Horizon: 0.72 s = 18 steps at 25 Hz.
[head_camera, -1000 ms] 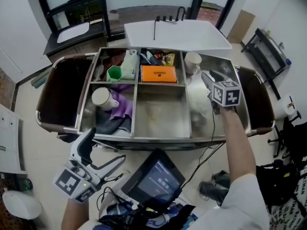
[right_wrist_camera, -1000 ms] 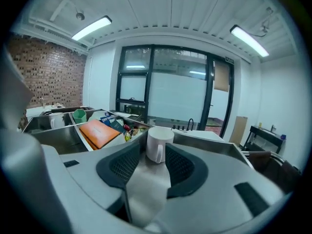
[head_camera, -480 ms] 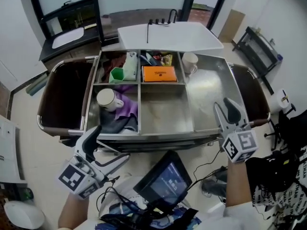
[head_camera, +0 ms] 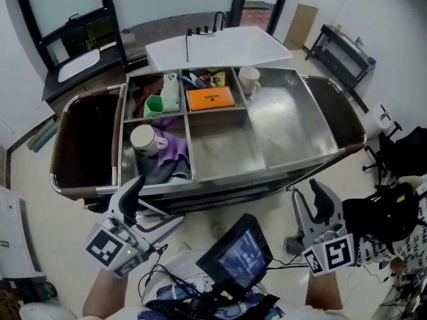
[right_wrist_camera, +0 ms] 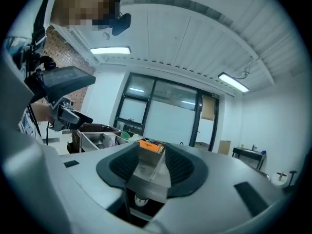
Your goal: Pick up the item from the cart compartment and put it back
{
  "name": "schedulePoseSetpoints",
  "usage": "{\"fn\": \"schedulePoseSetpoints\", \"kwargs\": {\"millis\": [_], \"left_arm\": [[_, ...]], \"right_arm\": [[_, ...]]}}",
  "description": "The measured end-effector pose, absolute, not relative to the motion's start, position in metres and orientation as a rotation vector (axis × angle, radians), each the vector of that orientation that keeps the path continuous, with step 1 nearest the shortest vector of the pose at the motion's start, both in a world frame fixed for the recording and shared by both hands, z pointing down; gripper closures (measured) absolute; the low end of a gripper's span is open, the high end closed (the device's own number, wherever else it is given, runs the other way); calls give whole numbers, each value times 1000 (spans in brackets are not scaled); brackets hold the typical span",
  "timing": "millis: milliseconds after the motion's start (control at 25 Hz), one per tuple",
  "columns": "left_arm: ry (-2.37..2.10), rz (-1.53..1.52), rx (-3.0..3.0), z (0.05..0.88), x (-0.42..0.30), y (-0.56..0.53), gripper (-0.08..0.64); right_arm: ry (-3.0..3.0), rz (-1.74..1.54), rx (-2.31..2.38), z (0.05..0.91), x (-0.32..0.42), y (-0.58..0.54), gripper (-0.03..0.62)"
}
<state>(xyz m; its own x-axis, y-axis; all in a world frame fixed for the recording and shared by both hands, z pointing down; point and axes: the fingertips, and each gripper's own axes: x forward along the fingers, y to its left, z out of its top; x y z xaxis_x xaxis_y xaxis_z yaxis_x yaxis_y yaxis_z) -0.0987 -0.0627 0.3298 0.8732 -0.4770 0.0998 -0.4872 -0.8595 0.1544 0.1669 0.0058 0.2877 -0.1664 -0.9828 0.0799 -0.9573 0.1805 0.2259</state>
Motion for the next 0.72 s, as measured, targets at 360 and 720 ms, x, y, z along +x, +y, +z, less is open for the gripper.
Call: {"fn": "schedulePoseSetpoints", "kwargs": {"millis": [360, 720], "left_arm": [[-727, 109, 2866, 343, -129, -48, 92], [-698, 88, 2903, 332, -133, -42, 92]], "right_arm": [[-2268, -104, 1988, 282, 129, 66, 397], [-2217, -105, 2007, 284, 111, 86, 397]]}}
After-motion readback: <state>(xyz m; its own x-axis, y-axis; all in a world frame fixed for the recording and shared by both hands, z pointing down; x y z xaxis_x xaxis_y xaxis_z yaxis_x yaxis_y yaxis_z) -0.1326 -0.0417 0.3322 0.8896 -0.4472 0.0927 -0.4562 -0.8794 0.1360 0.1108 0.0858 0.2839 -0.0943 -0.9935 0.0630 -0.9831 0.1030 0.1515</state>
